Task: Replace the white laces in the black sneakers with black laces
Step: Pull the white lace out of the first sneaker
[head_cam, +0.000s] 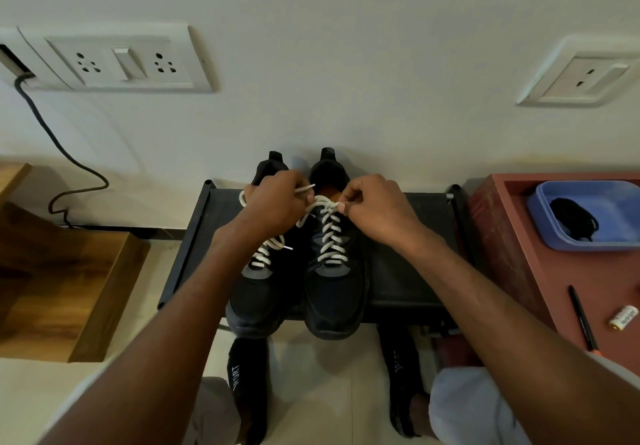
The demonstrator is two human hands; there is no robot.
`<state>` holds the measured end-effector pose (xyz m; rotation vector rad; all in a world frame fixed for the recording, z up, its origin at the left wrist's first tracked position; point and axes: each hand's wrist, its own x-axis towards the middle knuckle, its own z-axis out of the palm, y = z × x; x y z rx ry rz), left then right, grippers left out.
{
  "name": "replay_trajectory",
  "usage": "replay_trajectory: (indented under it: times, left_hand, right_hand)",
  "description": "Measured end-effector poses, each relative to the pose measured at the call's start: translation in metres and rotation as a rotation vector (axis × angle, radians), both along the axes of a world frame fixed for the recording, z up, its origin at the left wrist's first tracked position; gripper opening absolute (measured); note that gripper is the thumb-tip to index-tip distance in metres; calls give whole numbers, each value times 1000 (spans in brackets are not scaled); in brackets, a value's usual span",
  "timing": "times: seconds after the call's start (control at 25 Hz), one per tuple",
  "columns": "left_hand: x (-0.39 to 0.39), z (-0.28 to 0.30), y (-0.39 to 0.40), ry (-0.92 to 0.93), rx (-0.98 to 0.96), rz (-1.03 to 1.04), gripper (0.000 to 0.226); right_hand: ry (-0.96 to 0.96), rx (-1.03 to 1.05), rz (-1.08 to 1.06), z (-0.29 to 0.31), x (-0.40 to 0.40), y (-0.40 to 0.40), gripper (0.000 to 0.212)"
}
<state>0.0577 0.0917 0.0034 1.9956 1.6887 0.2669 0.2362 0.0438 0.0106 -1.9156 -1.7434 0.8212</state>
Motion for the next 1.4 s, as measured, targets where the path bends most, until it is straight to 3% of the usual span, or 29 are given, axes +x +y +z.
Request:
replay_trajectory:
  times: [0.12, 0.2, 0.32, 0.4, 0.48, 0.56, 0.6, 0.76, 0.88, 1.12, 1.24, 1.4]
  left_hand:
    - [0, -1, 0, -49, -18, -18, 3]
    - [-4, -2, 3, -86, -23, 6, 15]
    - [-7, 3, 2, -85, 26, 106, 17]
    - [-14, 9, 5, -141, 83, 225, 17]
    - [-21, 11, 7, -166, 170, 278, 16]
    - [-21, 10, 5, -52, 275, 226, 12]
    - [-18, 9, 4, -27, 304, 186, 8]
    - [-2, 12, 1, -39, 276, -42, 11]
    - [3, 11, -5, 68, 143, -212, 12]
    - [15, 5, -17, 52, 210, -202, 26]
    - [19, 3, -17, 38, 204, -182, 18]
    - [19, 0, -10, -73, 121, -78, 20]
  right_hand:
    - [124, -93, -82, -1, 1, 4, 10]
    - [276, -192, -145, 3, 2, 6, 12]
    - [525, -352, -254, 17, 13, 8, 13]
    - [574, -349, -403, 25, 27, 12, 14]
    - [279, -232, -485, 23, 47, 15, 17]
    - [-182, -92, -378, 19, 56, 11, 20]
    - [-268, -30, -283, 16, 51, 8, 30]
    - [-60, 86, 136, 11, 14, 6, 54]
    - [-101, 67, 387, 2, 7, 5, 52]
    - [-156, 110, 122, 4, 13, 7, 11]
    - [-113, 87, 82, 4, 14, 7, 9]
    - [-227, 53, 145, -2, 13, 6, 5]
